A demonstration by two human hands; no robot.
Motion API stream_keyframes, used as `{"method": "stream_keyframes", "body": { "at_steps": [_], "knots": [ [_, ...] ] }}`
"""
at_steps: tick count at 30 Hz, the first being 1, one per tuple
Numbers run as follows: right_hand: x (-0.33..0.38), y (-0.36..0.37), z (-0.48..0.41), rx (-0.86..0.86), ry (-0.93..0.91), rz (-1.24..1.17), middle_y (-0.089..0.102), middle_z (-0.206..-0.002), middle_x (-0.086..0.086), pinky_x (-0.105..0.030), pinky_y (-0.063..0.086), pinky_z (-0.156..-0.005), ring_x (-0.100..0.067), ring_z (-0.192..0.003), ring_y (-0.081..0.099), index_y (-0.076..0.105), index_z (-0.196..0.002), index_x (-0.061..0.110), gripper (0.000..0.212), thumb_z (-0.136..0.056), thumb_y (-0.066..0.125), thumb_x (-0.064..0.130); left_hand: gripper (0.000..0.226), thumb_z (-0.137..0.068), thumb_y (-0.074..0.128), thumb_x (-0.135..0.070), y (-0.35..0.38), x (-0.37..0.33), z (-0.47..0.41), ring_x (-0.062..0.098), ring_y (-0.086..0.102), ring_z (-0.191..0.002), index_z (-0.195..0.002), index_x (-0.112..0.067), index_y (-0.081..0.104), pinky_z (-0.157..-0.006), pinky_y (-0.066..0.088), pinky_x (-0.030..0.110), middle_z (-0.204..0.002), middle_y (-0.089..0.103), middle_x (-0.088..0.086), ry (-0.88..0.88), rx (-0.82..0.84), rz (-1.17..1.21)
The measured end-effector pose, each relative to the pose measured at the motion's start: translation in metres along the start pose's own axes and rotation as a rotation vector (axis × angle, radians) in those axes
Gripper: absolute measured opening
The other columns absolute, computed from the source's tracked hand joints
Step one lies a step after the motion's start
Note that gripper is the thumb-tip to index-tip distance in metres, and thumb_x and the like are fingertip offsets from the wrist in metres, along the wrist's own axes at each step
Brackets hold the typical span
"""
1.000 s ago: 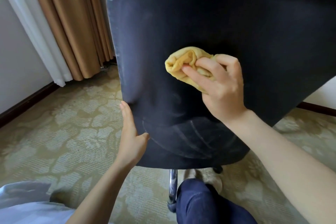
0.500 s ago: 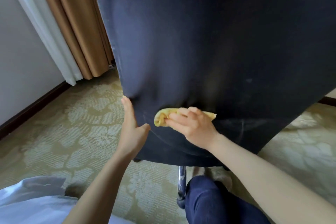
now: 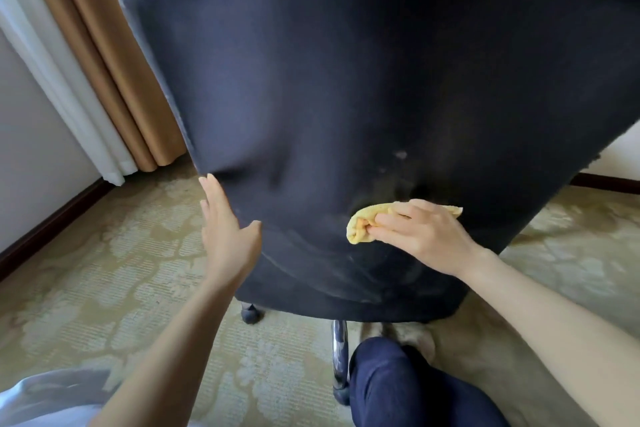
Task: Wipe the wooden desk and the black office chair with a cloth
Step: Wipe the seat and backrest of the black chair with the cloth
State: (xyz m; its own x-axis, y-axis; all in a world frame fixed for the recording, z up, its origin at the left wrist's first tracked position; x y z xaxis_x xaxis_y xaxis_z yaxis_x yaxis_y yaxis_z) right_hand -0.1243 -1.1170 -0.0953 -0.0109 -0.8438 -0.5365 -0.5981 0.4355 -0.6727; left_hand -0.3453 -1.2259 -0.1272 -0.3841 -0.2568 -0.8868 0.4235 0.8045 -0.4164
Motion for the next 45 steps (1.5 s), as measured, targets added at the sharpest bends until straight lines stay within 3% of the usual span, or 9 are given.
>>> {"method": "stream_keyframes", "body": {
  "at_steps": [11,17,19,22,27,29,32,41,45],
  "knots": [
    [-0.056,-0.116,-0.076,-0.452,0.129,0.177,0.072,-0.09,-0.002,-0.035,0.052,-0.074,-0.019,-0.093,0.046,0.076,-0.099,0.015,0.018,-0.09,0.065,0.004,0.1,-0.084,0.052,0.004,0.069,-0.034,0.048,0.004,-0.013,-0.143,-0.148,-0.029,-0.017,-0.119,0.001,0.045,-0.144,-0.031,-0.022,0.153,0.196,-0.018],
    [-0.055,-0.108,-0.094,-0.632,0.322,0.136,0.072,-0.092,0.001,-0.034,0.053,-0.073,-0.017,-0.095,0.044,0.077,-0.098,0.02,0.017,-0.091,0.066,0.01,0.107,-0.077,0.04,0.012,0.069,-0.024,0.041,0.038,0.043,-0.122,-0.136,-0.043,-0.03,-0.1,0.037,0.057,-0.133,-0.04,-0.034,0.164,0.267,-0.163],
    [-0.044,-0.086,-0.095,-0.603,0.317,0.126,0.072,-0.093,0.003,-0.031,0.048,-0.078,-0.016,-0.095,0.045,0.077,-0.098,0.021,0.017,-0.091,0.065,0.011,0.11,-0.076,0.038,0.014,0.066,-0.02,0.038,0.035,0.051,-0.109,-0.13,-0.051,-0.032,-0.075,0.048,0.039,-0.135,-0.039,-0.036,0.162,0.264,-0.187],
    [-0.016,-0.043,-0.089,-0.486,0.252,0.126,0.072,-0.095,0.006,-0.027,0.041,-0.08,-0.014,-0.097,0.047,0.076,-0.097,0.02,0.016,-0.088,0.067,0.011,0.109,-0.075,0.039,0.015,0.062,-0.013,0.031,0.012,0.047,-0.086,-0.14,-0.045,-0.025,-0.057,0.036,0.021,-0.145,-0.032,-0.03,0.15,0.253,-0.229],
    [0.033,0.033,-0.049,-0.212,0.17,-0.024,0.071,-0.095,0.007,-0.026,0.047,-0.081,-0.013,-0.095,0.055,0.076,-0.088,0.018,0.019,-0.077,0.07,0.004,0.102,-0.074,0.036,0.017,0.055,-0.012,0.021,0.016,0.046,-0.099,-0.149,-0.031,-0.013,-0.076,0.048,0.04,-0.146,-0.027,-0.026,0.133,0.265,-0.291],
    [0.049,0.061,-0.024,-0.072,0.15,-0.115,0.071,-0.093,0.006,-0.025,0.05,-0.076,-0.014,-0.086,0.061,0.075,-0.083,0.018,0.021,-0.071,0.072,0.002,0.102,-0.073,0.036,0.017,0.054,-0.012,0.018,0.029,0.05,-0.111,-0.149,-0.029,-0.014,-0.093,0.04,0.062,-0.143,-0.028,-0.026,0.109,0.279,-0.321],
    [0.064,0.088,0.015,0.115,0.094,-0.183,0.07,-0.096,0.005,-0.027,0.055,-0.072,-0.015,-0.083,0.067,0.074,-0.086,0.015,0.019,-0.073,0.072,0.002,0.102,-0.075,0.037,0.015,0.052,-0.01,0.01,0.029,0.052,-0.104,-0.148,-0.03,-0.018,-0.099,0.034,0.064,-0.139,-0.031,-0.028,0.097,0.3,-0.346],
    [0.044,0.061,0.085,0.272,-0.122,-0.05,0.07,-0.101,0.002,-0.028,0.051,-0.087,-0.016,-0.098,0.06,0.075,-0.092,0.014,0.018,-0.074,0.077,0.013,0.098,-0.08,0.039,0.016,0.048,-0.005,-0.008,0.038,0.021,-0.133,-0.148,-0.026,-0.019,-0.11,0.022,0.037,-0.153,-0.029,-0.012,0.103,0.285,-0.291],
    [0.012,0.008,0.059,0.071,-0.054,0.023,0.07,-0.1,-0.002,-0.03,0.051,-0.083,-0.018,-0.1,0.051,0.074,-0.095,0.009,0.015,-0.088,0.061,0.004,0.096,-0.081,0.04,0.016,0.051,-0.009,-0.008,-0.013,-0.006,-0.128,-0.148,-0.019,-0.019,-0.093,0.007,-0.009,-0.155,-0.027,-0.004,0.074,0.258,-0.14]
  ]
}}
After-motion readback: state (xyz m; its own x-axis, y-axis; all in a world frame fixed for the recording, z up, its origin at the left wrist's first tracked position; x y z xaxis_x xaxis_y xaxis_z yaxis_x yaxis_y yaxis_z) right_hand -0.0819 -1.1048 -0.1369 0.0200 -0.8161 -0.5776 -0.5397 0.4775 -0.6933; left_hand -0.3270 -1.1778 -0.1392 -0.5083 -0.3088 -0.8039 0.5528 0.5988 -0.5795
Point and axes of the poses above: each hand's wrist, its own z-axis away from the middle knuckle, its own y-axis out of the palm, x = y × z, the point moved 10 cm from there along -z, towards the middle knuckle
